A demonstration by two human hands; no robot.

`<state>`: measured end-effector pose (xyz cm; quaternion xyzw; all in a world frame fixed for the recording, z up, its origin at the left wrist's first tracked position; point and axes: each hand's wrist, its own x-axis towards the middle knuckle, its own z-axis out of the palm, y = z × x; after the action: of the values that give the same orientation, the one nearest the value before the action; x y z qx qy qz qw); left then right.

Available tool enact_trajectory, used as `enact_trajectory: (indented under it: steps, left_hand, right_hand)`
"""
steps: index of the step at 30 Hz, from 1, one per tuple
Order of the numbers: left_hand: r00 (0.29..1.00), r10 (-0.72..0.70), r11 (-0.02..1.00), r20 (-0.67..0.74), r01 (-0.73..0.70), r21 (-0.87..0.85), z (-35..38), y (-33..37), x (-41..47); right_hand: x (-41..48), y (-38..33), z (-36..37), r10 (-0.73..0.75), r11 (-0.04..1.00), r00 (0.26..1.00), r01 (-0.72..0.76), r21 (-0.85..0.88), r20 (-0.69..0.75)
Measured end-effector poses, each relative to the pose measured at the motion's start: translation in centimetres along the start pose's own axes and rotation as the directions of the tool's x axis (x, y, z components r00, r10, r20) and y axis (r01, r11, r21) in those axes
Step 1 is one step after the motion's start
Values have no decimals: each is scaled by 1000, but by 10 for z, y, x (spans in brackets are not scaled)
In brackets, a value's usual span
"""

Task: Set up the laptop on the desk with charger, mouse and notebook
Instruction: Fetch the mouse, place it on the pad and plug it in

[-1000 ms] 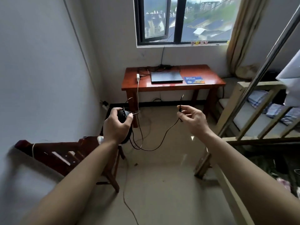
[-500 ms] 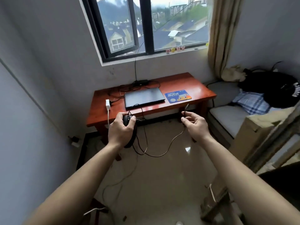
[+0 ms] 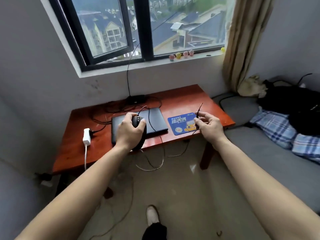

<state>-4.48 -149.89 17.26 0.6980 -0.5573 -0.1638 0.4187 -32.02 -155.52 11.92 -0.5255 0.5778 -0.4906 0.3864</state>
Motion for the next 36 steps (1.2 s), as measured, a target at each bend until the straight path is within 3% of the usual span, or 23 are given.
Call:
enact_trajectory:
  steps: [4,8,15,19,26,32,36]
  left_hand:
    - [994,77,997,74,-75,-31,57,1,80]
    - [980,118,992,158,-108,-70,116,16,192]
    - [952,240,957,190,-199,-209,185,63,321]
    - [960,242,950,141,-205,-237,228,76,382]
    - [997,68,981,40,-59,-182,291,81,466]
    - [982,-1,969,-191,-46,-244,316,102,523]
    - [950,-55,965,-309,-28,-260,331,98,532]
  right_hand:
    - [75,6,-6,-5,998,998,1,-60,-68]
    - [173,-5,-13,1,999,972,-14,-52,-236]
    - [289,-36,-30,-128,990,897,89,-111,-424]
    - [373,-33,-31,-155,987,910,124,-104,-385]
    - [521,-15,-17,-208,978,953,196,-76,-219]
    - [616,-40,-3,-463,886,874,455,-86,-146]
    - [654,-24,22,-510,860,854,509,-38,-98]
